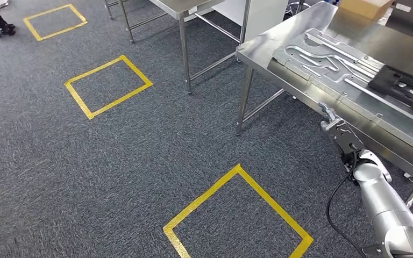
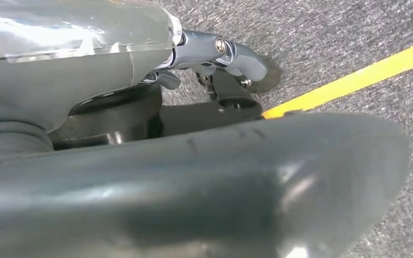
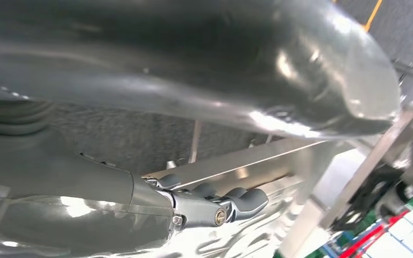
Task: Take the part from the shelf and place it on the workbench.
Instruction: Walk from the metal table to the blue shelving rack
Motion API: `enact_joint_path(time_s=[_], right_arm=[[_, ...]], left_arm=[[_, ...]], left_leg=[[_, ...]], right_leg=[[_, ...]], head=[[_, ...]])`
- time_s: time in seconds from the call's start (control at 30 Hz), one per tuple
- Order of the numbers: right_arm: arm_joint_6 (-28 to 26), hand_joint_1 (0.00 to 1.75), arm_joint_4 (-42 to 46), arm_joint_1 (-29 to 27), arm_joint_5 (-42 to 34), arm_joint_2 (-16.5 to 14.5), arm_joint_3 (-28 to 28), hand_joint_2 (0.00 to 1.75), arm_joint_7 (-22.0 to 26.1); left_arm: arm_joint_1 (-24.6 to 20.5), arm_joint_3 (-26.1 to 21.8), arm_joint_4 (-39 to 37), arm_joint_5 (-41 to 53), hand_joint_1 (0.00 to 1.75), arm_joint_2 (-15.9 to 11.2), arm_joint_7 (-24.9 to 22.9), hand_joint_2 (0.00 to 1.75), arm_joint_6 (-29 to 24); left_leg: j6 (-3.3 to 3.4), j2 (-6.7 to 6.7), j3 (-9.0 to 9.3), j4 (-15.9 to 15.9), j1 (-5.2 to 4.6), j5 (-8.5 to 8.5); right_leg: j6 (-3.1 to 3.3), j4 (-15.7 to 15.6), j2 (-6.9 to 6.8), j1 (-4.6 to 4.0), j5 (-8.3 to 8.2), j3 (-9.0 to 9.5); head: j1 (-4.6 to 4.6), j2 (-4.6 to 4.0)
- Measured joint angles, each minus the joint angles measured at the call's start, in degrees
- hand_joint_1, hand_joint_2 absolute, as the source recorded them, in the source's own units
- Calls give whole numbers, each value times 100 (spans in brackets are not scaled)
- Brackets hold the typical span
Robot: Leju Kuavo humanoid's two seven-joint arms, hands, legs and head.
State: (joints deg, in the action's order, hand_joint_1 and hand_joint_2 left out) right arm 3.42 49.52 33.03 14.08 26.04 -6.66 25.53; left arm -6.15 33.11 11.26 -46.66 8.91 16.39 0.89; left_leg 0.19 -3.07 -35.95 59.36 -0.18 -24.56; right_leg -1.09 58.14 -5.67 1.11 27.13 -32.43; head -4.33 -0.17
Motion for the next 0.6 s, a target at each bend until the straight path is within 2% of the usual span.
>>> enact_joint_path(time_s=[0.03,0.1,0.13,0.2,0.23,0.27,0.3,0.33,0.37,0.4,0.47,0.5,0.53,0.6], right_arm=[[3,0,-13,20,-3,-7,-9,0,2],[10,0,-40,55,-9,-26,-33,0,4],[14,0,-54,66,-10,-36,-48,0,4],[18,0,-83,77,-20,-35,-76,0,7],[22,0,-109,77,-26,-28,-86,0,8],[28,0,-136,71,-34,-21,-95,0,9],[37,0,-166,61,-40,-16,-105,0,9],[46,0,-194,52,-44,-16,-119,0,9],[53,0,-215,49,-47,-16,-133,0,10],[56,0,-236,55,-48,-16,-149,0,10],[56,0,-271,90,-50,-16,-175,0,10],[55,0,-290,108,-51,-17,-189,0,10],[54,0,-304,119,-54,-17,-200,0,11],[51,0,-328,132,-58,-24,-226,0,12]], left_arm=[[-4,1,0,1,0,0,-10,0,-7],[-4,1,0,2,0,0,-28,0,-16],[-5,1,0,2,0,0,-32,0,-20],[-20,1,0,3,0,2,-38,0,-27],[-30,1,0,4,0,5,-40,0,-31],[-36,0,0,4,0,8,-45,0,-34],[-38,0,0,4,0,10,-53,0,-37],[-37,0,0,3,0,12,-61,0,-38],[-36,-1,0,2,0,12,-69,0,-38],[-38,0,0,-1,0,14,-78,0,-39],[-49,-1,0,-8,0,20,-88,0,-39],[-55,-1,0,-11,0,23,-93,0,-39],[-56,-2,0,-13,0,26,-96,0,-39],[-50,-2,0,-13,0,27,-101,0,-39]], left_leg=[[29,-17,36,-87,-21,1],[89,116,38,-108,-23,27],[125,177,51,-140,-13,48],[194,288,80,-203,15,98],[210,346,81,-210,11,106],[221,407,78,-209,7,110],[223,479,78,-205,1,109],[224,553,78,-196,-6,109],[222,627,78,-184,-10,107],[216,699,79,-164,-11,102],[186,834,63,-113,-16,84],[163,892,44,-93,-21,81],[138,943,22,-83,-21,83],[79,1035,-13,-101,-13,107]], right_leg=[[-32,-5,-51,-13,8,12],[-105,-27,-134,-13,20,40],[-137,-4,-83,0,55,45],[-173,336,210,28,294,-95],[-176,686,386,32,481,-259],[-178,1092,494,30,660,-465],[-181,1430,542,25,766,-648],[-181,1600,561,23,762,-758],[-178,1541,569,24,641,-759],[-171,1252,590,29,429,-647],[-146,468,751,39,55,-308],[-122,207,811,37,-35,-193],[-95,88,846,28,-51,-145],[-31,78,763,2,-54,-147]], head=[[0,0],[0,1],[1,1],[2,1],[3,1],[3,1],[3,1],[3,0],[3,0],[3,0],[3,0],[3,0],[3,0],[4,0]])
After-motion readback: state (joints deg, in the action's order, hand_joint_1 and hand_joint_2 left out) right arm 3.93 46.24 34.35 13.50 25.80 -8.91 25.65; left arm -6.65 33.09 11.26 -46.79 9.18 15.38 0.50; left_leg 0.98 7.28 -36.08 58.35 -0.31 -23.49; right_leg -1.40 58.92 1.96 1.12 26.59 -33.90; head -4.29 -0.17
